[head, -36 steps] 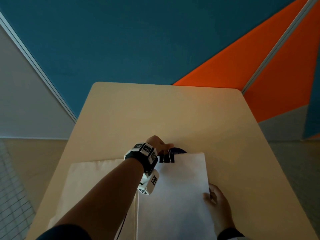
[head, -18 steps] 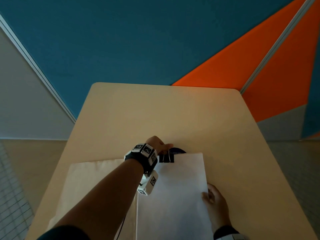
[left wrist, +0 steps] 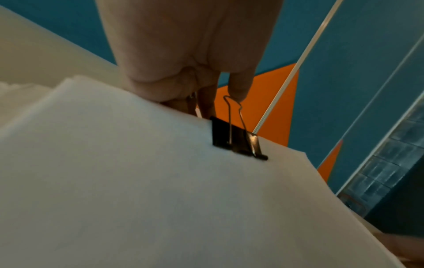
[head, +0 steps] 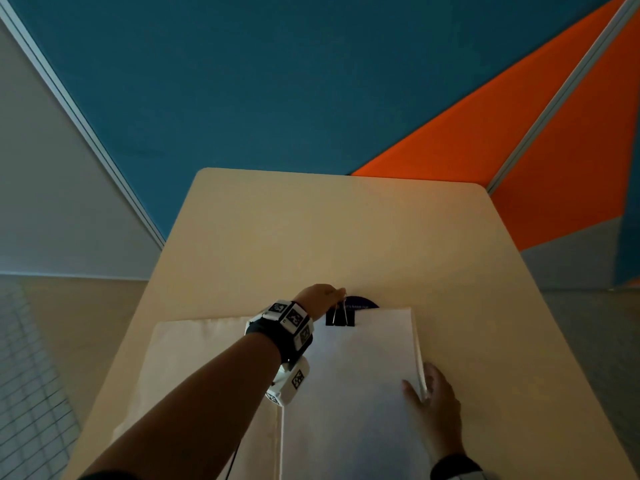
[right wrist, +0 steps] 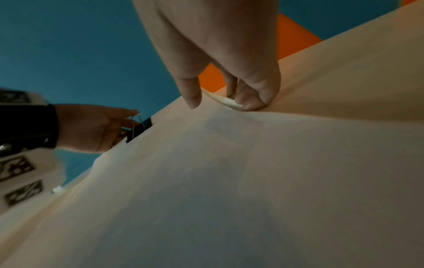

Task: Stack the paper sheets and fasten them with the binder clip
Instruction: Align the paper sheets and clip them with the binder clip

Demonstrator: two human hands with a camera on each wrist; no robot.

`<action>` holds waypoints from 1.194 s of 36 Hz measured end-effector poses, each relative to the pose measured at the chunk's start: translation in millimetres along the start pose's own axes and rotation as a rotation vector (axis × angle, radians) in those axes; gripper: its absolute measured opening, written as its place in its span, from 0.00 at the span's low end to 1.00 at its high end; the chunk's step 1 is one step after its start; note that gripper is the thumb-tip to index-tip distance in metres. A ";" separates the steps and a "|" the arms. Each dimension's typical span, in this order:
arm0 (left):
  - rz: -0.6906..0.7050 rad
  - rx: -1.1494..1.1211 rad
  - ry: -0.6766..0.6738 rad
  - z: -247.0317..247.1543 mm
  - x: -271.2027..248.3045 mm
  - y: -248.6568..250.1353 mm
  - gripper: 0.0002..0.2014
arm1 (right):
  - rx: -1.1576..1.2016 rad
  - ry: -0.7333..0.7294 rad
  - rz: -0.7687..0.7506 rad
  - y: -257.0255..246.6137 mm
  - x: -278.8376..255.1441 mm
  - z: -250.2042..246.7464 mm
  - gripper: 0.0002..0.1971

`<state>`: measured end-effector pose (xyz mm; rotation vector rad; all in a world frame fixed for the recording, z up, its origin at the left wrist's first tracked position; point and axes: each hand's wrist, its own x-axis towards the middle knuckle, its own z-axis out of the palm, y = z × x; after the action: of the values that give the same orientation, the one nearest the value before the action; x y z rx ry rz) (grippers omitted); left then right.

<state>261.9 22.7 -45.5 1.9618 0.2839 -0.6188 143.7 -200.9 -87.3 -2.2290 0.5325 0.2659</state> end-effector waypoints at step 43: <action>0.401 0.706 -0.018 13.1 -28.6 -3.8 0.55 | 0.771 -0.445 0.028 -19.2 22.6 -21.5 0.25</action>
<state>232.2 14.8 -37.6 2.5832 -0.3923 -0.5059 172.9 -212.6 -68.5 -1.3613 0.3393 0.4656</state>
